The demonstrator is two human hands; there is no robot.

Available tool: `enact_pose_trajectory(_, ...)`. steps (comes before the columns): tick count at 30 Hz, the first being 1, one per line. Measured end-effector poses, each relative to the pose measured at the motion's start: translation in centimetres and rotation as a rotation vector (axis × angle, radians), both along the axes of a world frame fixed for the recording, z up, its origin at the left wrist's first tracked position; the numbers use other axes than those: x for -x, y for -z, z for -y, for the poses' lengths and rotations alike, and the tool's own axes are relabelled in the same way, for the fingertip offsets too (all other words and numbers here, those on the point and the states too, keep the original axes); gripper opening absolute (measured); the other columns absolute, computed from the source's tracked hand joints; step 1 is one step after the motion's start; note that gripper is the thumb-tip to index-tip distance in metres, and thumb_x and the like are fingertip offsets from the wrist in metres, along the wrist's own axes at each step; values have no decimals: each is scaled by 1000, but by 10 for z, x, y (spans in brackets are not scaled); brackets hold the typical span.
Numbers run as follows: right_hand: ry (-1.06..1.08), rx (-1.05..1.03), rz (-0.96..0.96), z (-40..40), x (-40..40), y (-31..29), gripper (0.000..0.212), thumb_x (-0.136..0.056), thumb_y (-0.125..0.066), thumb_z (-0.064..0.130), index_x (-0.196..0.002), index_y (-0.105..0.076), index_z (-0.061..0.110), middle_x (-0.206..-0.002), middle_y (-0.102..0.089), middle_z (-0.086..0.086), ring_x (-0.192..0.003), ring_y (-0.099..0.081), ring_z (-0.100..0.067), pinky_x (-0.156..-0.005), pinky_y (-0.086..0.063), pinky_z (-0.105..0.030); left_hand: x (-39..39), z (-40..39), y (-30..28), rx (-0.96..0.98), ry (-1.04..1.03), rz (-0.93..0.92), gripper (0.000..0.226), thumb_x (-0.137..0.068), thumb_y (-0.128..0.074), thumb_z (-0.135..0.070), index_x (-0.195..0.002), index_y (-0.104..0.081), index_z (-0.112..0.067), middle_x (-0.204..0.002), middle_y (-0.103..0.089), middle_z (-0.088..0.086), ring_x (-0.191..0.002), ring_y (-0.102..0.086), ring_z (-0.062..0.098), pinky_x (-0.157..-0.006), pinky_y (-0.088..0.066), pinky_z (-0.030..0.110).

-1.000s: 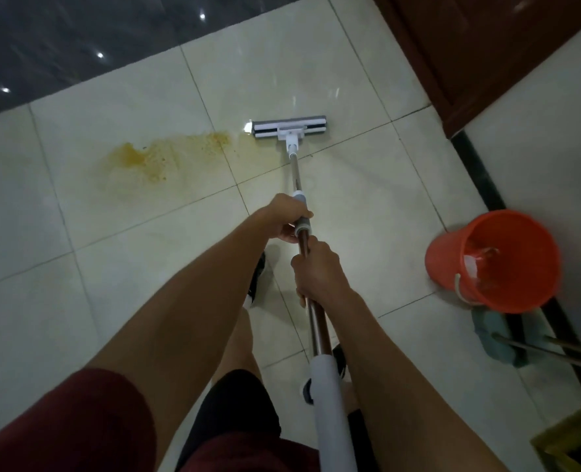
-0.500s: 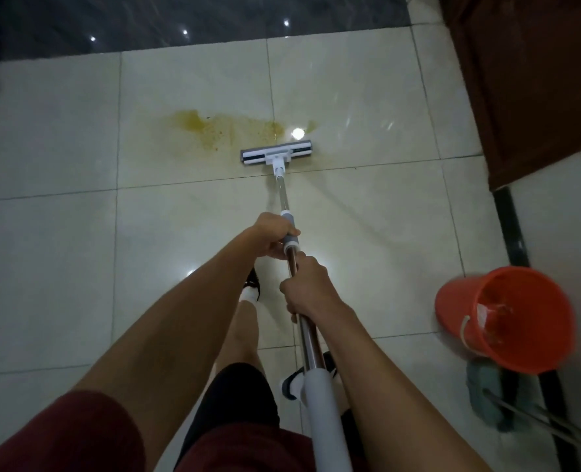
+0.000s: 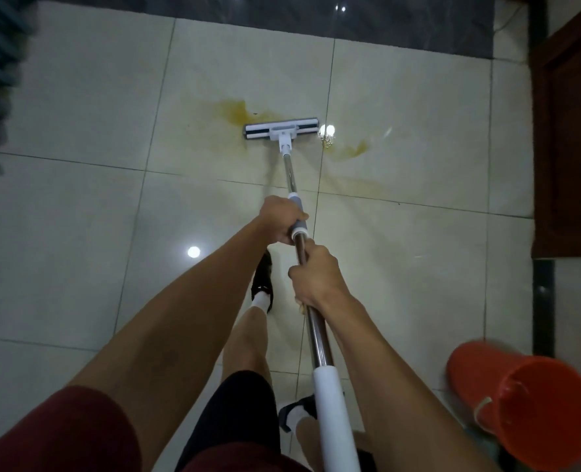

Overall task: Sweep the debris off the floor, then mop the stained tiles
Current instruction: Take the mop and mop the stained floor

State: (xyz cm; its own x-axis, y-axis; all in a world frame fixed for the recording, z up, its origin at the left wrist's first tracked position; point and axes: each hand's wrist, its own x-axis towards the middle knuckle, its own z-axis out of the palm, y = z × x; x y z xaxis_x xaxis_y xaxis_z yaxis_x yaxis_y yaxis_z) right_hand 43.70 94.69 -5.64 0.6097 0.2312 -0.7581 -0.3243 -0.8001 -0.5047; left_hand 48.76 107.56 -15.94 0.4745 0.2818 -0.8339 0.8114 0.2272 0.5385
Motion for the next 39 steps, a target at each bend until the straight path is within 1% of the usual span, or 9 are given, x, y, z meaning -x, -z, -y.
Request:
enact_pose_trajectory(2, 8, 12, -11, -29, -28, 7, 50, -92, -55, 4, -139, -49, 20, -96, -63, -11, -83, -68, -32, -79, -61, -44, -27, -25, 5, 13, -39, -17, 10, -85, -67, -2, -93, -63, 0, -87, -68, 14, -68, -69, 29, -53, -60, 41)
enact_pose_trajectory(5, -8, 42, -9, -74, -79, 20, 49, -91, -55, 3, -137, -49, 18, -104, -64, -15, -88, -70, -34, -78, -62, -47, -81, -70, 3, 23, -129, -41, 11, -84, -74, 0, -83, -63, 0, -75, -67, 12, -58, -68, 27, -39, -53, 36)
enact_pose_trajectory(10, -8, 60, 11, -141, -169, 30, 40, -90, -57, 5, -129, -53, 15, -101, -64, -17, -73, -69, -33, -67, -63, -52, -168, -133, 8, 6, -136, -31, 9, -86, -72, -3, -91, -65, -1, -80, -69, 13, -63, -69, 29, -40, -54, 37)
enact_pose_trajectory(14, -10, 74, 20, -182, -218, 37, 34, -90, -56, 2, -122, -55, 12, -91, -63, -16, -48, -61, -26, -44, -59, -39, -213, -174, 16, 14, -147, -7, 25, -81, -76, -2, -104, -65, 2, -91, -70, 18, -66, -71, 31, -46, -56, 41)
enact_pose_trajectory(17, -30, 72, 2, -192, -227, 37, 37, -89, -56, 1, -124, -53, 13, -90, -61, -15, -46, -61, -25, -42, -56, -34, -220, -186, 17, 20, -128, -8, 25, -79, -78, -1, -101, -66, 3, -89, -70, 20, -61, -71, 31, -46, -56, 42)
enact_pose_trajectory(24, -129, 64, -25, -167, -179, 22, 50, -88, -53, 3, -136, -45, 17, -100, -61, -16, -74, -70, -36, -69, -63, -52, -171, -164, 7, 48, -97, -32, 21, -84, -73, -2, -101, -63, 4, -90, -67, 19, -66, -69, 30, -43, -54, 37)
enact_pose_trajectory(30, -229, 81, -56, -105, -111, 3, 54, -91, -52, 3, -142, -40, 17, -110, -60, -16, -93, -69, -37, -81, -61, -50, -90, -105, -16, 52, -135, -50, 11, -86, -72, -1, -91, -63, 3, -89, -66, 20, -66, -68, 30, -41, -53, 33)
enact_pose_trajectory(36, -337, 60, -74, -25, -36, -14, 51, -96, -54, 4, -144, -41, 13, -119, -61, -18, -101, -68, -35, -88, -59, -46, -1, -26, -35, 71, -234, -80, 15, -86, -73, -3, -96, -64, 5, -95, -69, 23, -74, -69, 31, -55, -56, 41)
enact_pose_trajectory(39, -401, 38, -73, 16, -6, -24, 53, -95, -55, 4, -145, -40, 13, -119, -61, -18, -102, -67, -35, -90, -58, -44, 37, 13, -40, 41, -245, -114, 19, -88, -72, -6, -100, -62, 5, -94, -69, 23, -70, -69, 30, -45, -55, 33)
